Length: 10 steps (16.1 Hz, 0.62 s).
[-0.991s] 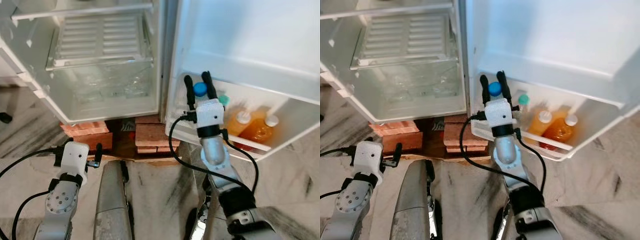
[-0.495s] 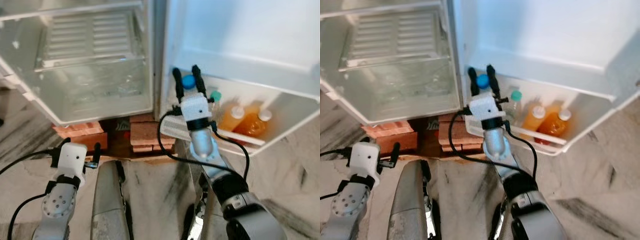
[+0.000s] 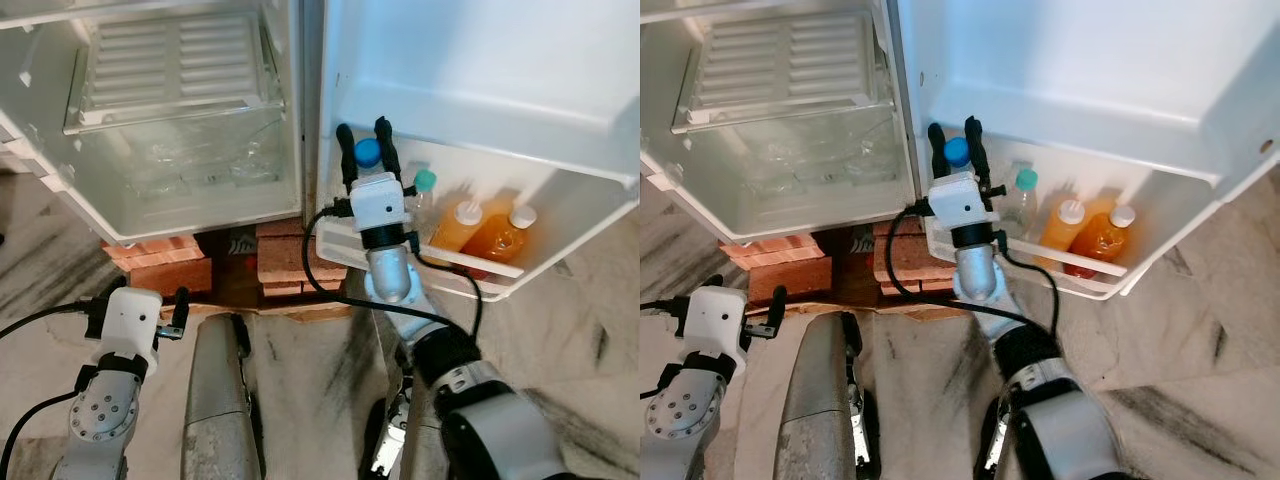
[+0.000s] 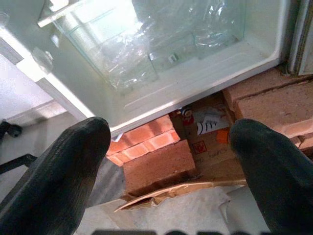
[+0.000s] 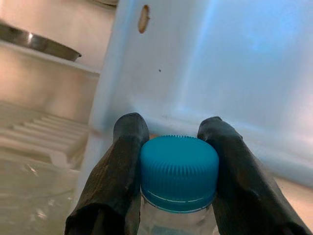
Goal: Restocking fridge
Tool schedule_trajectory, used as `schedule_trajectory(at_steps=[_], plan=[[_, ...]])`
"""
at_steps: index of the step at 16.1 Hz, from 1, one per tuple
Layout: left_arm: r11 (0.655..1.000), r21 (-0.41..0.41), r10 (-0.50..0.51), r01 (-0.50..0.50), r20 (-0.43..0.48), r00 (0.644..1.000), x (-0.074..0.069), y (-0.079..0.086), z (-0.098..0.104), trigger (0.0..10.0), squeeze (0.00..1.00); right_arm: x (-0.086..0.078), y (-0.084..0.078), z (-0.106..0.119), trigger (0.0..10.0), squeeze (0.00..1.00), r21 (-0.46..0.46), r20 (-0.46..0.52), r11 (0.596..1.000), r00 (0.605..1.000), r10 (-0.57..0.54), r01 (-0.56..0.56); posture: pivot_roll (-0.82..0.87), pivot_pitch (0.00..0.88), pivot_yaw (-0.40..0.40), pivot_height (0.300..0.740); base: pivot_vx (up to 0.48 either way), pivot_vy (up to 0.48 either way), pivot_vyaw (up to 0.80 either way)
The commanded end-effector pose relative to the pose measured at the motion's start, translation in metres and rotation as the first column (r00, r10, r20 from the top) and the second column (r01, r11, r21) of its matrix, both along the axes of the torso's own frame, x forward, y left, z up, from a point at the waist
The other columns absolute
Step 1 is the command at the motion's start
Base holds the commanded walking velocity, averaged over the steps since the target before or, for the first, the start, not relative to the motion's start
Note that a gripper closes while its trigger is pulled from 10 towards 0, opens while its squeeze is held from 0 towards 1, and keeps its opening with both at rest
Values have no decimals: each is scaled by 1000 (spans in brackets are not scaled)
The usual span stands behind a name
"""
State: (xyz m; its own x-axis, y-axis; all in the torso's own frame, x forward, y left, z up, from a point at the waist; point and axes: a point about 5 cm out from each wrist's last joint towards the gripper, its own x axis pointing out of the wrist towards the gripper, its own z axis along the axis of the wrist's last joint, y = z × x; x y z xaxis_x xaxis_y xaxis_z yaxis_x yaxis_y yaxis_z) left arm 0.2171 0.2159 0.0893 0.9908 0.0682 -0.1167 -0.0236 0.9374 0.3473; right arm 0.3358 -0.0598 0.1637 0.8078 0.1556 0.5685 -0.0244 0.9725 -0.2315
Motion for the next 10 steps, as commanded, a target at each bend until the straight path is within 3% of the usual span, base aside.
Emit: schedule_trajectory(at_steps=[1,6,8,10], plan=[[1000,14,-5,5,-19,1000,-1,2,-2,10000,0,-4,-37,-71,10000,0,29,-384,986,912,-143,166,344,334,22,508,0,0,0],[1000,10,-15,15,-12,1000,5,-3,-2,10000,0,-3,-48,-80,10000,0,25,-439,976,880,-184,216,331,322,18,508,0,0,0],[1000,7,-20,20,-11,1000,7,-5,-4,10000,0,-2,-44,-74,10000,0,8,-402,985,903,-154,171,318,313,14,508,0,0,0],[1000,1,-17,17,-5,1000,9,-7,-4,10000,0,-2,-41,-56,10000,0,-20,-284,994,953,-109,108,308,302,6,508,0,0,0]])
